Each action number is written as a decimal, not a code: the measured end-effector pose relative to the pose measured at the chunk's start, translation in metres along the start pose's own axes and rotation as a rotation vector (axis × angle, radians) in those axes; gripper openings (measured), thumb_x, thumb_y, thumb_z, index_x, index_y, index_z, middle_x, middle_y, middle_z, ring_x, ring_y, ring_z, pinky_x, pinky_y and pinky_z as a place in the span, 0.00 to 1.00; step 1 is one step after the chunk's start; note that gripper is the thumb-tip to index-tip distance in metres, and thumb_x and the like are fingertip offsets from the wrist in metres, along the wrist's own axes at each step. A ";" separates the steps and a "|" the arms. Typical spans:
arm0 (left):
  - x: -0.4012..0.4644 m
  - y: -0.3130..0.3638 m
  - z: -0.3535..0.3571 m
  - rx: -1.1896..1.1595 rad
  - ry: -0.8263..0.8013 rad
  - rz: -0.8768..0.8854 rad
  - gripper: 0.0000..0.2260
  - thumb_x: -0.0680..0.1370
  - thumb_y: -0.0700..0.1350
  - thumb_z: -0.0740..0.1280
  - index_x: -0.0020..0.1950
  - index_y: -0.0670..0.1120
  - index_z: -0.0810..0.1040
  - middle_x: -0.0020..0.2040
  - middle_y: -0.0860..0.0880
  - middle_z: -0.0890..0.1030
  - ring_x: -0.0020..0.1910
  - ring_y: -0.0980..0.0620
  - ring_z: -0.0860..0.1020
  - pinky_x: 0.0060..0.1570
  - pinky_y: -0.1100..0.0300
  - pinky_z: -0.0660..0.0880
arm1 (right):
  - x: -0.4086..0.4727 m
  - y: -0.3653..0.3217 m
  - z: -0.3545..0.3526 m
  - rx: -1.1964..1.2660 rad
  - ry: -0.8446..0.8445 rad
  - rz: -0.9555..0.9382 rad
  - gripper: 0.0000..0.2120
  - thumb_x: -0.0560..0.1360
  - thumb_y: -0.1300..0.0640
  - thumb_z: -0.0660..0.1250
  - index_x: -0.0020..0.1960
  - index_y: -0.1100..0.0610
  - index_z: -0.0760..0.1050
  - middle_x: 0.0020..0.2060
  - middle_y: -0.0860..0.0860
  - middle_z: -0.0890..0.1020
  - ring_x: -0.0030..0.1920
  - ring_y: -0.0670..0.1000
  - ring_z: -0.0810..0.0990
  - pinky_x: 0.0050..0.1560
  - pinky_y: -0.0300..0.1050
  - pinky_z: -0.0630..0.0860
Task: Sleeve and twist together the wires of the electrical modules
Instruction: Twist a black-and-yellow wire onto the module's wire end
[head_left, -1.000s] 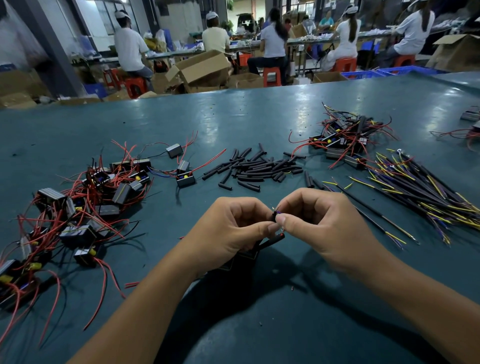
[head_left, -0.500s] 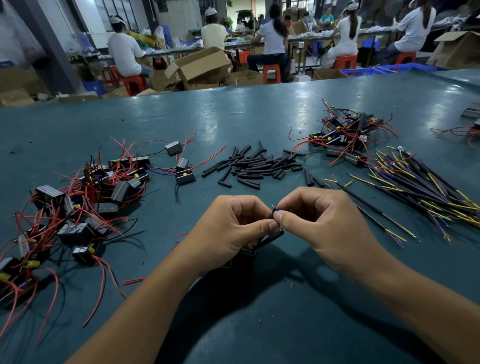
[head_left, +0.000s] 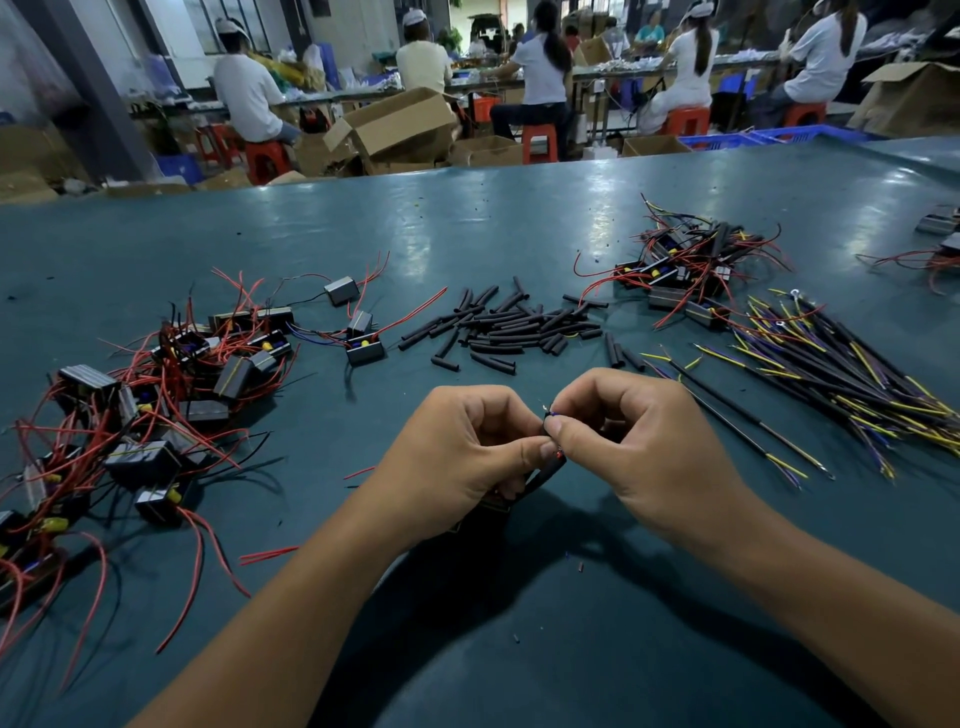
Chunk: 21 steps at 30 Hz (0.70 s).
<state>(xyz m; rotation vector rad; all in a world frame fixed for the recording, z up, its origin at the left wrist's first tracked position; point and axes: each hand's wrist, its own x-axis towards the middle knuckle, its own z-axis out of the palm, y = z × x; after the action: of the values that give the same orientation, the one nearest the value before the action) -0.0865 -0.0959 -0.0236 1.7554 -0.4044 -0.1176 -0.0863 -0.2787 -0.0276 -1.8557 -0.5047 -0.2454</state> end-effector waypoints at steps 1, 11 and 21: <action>-0.001 0.000 0.001 -0.006 0.008 0.007 0.04 0.75 0.37 0.73 0.42 0.39 0.80 0.32 0.46 0.81 0.26 0.54 0.75 0.29 0.65 0.72 | 0.000 0.000 0.001 0.006 0.013 -0.001 0.03 0.71 0.54 0.70 0.38 0.51 0.79 0.30 0.45 0.81 0.31 0.44 0.77 0.34 0.41 0.74; -0.005 0.017 -0.009 0.226 0.186 0.250 0.07 0.78 0.43 0.69 0.55 0.48 0.80 0.48 0.50 0.84 0.42 0.50 0.82 0.39 0.55 0.79 | 0.002 -0.005 -0.005 -0.098 0.001 -0.146 0.05 0.71 0.58 0.71 0.38 0.52 0.77 0.30 0.42 0.78 0.30 0.41 0.74 0.34 0.28 0.67; -0.006 0.022 -0.007 0.702 0.186 0.469 0.10 0.79 0.52 0.66 0.42 0.48 0.78 0.38 0.56 0.74 0.37 0.54 0.73 0.37 0.59 0.69 | 0.002 -0.014 -0.009 -0.184 -0.063 -0.237 0.01 0.71 0.60 0.70 0.41 0.57 0.80 0.32 0.44 0.80 0.34 0.45 0.77 0.37 0.33 0.71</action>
<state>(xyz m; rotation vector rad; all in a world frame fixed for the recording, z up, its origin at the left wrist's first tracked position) -0.0943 -0.0915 -0.0013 2.2712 -0.7705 0.5837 -0.0907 -0.2833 -0.0115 -1.9857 -0.7693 -0.4047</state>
